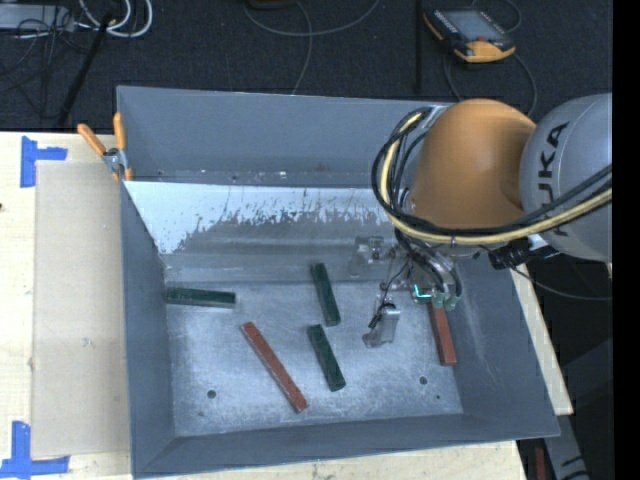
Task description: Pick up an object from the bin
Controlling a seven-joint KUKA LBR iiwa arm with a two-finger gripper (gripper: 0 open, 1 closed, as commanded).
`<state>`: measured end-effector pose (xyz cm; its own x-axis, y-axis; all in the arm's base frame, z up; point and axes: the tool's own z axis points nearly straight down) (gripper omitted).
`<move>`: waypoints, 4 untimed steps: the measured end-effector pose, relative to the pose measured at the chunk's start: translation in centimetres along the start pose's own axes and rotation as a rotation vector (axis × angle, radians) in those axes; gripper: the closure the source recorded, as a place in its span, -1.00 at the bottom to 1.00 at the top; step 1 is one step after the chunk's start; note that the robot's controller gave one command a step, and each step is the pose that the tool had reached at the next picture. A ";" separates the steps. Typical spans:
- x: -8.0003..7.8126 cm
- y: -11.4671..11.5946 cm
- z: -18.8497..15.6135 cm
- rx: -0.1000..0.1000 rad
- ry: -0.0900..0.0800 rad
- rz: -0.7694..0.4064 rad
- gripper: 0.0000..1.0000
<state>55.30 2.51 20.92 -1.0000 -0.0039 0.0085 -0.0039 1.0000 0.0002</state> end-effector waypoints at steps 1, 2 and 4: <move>-2.9 -1.2 8.7 0.001 -0.004 -0.295 -1.00; -0.6 -1.1 6.0 0.000 -0.007 -0.263 -1.00; -4.4 -0.2 8.5 0.001 -0.010 -0.488 -1.00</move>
Offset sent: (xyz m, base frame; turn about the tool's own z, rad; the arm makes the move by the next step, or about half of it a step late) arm 0.0293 -0.0128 -0.0850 -0.2956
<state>59.61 2.30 12.41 -0.8813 -0.4725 -0.0019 -0.4725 0.8813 0.0005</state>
